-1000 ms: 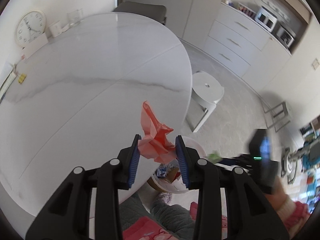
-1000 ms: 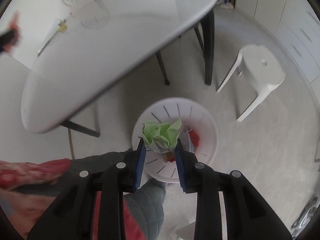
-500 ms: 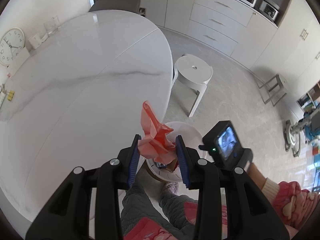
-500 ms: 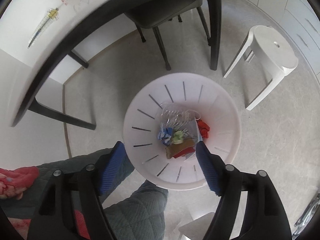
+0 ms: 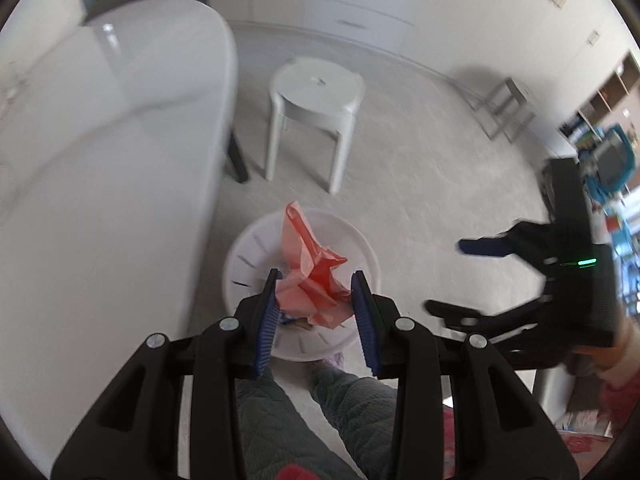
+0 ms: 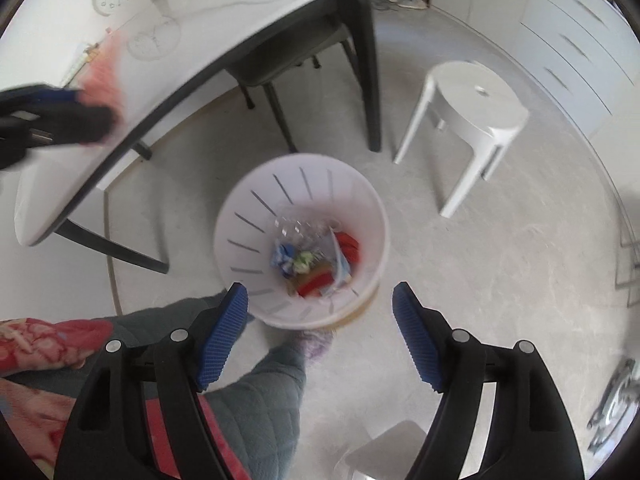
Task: Collect trash
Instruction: 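Open the left gripper to drop the pink paper into the bin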
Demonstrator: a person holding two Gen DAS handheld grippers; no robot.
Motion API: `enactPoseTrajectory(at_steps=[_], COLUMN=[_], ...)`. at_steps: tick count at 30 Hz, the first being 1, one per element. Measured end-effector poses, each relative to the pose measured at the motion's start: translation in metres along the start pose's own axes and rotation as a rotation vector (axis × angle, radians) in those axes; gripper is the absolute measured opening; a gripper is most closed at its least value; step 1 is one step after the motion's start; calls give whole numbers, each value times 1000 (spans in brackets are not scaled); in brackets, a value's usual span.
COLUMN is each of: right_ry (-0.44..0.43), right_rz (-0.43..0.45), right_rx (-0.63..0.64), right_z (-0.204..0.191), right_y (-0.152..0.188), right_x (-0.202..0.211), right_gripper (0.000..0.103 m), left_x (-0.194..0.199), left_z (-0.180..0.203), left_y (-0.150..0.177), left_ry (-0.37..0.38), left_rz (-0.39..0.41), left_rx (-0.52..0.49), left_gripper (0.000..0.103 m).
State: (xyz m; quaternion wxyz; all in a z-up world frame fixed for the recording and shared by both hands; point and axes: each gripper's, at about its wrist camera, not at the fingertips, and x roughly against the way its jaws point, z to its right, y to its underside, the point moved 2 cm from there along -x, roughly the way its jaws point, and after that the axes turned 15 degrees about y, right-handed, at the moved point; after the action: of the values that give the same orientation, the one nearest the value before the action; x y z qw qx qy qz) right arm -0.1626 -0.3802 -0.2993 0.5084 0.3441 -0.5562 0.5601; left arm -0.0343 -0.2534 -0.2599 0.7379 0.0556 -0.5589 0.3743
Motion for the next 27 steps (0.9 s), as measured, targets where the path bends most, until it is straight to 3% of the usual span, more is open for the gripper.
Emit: enactPoseTrajectory(at_steps=[5, 9, 14, 21, 27], right_ry=[23, -6, -20, -35, 17], right_rz=[-42, -55, -74, -74, -50], right_rx=[-40, -58, -37, -47, -77], right_z=[14, 11, 1, 3, 31], right_y=[17, 19, 18, 14, 17], right_x=[-3, -10, -19, -14, 19], right_gripper=[75, 75, 75, 75, 78], left_x=[-72, -116, -152, -141, -91], left_z=[-3, -17, -42, -33, 3], left_y=[10, 17, 25, 17, 1], left_ry=[34, 42, 17, 38, 69], left_rz=[-89, -137, -198, -184, -113], left_rx=[-46, -53, -33, -8, 1], left_gripper=[35, 38, 57, 77, 78])
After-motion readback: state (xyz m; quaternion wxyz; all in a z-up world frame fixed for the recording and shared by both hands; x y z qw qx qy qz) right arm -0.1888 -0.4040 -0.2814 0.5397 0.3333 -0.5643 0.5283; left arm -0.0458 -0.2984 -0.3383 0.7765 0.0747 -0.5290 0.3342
